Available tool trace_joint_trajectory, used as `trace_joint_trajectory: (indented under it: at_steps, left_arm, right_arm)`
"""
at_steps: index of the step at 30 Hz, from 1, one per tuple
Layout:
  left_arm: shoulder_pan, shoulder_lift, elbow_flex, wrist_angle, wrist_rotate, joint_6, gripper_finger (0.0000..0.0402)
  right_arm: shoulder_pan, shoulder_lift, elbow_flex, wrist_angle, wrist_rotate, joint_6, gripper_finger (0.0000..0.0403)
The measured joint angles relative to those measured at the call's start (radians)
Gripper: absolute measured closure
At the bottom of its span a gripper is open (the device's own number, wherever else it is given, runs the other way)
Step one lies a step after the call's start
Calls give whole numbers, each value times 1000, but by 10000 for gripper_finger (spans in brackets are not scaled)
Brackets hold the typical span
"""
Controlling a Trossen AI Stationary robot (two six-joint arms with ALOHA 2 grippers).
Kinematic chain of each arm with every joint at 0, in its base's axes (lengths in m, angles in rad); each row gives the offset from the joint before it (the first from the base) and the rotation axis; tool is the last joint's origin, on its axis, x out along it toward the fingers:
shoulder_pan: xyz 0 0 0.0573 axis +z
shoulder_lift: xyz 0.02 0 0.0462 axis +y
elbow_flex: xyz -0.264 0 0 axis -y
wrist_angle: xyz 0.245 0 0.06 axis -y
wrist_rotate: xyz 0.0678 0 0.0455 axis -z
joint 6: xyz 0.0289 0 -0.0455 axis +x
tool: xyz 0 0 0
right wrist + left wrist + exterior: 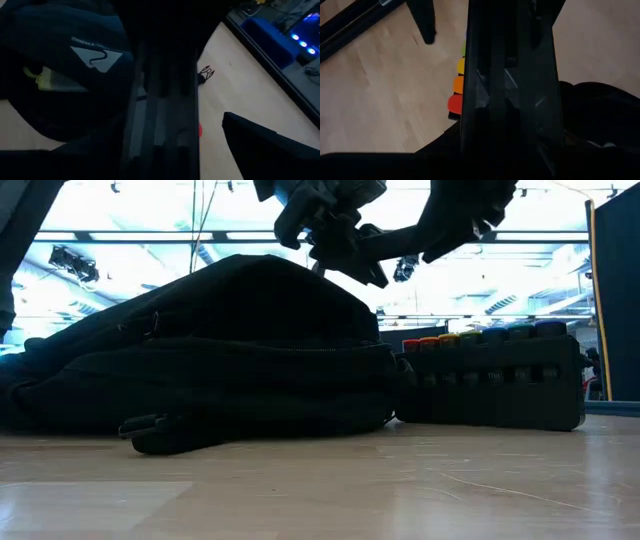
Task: Unpack backpack
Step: Close the black medicine organizer
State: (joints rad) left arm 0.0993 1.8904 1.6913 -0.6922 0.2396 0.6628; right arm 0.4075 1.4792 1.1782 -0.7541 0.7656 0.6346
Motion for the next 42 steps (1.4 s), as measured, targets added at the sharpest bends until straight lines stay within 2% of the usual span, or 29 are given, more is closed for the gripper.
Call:
trace_joint_trajectory:
  at_steps: [8,15,27,42]
  left_arm:
    - [1,-1,0,-8,1,-16,272]
    - [-3,-1,0,-10,-36,-45,251]
    - [-1,-45,0,-106,-83,-60,236]
    - [-1,-77,-1,-130,-102,-62,235]
  right_arm:
    - [-2,0,0,39,-45,-20,264]
    - [-1,-1,0,30,-66,-2,264]
    - [47,-1,1,-84,-93,230,263]
    - [144,-1,-1,-188,-98,466,263]
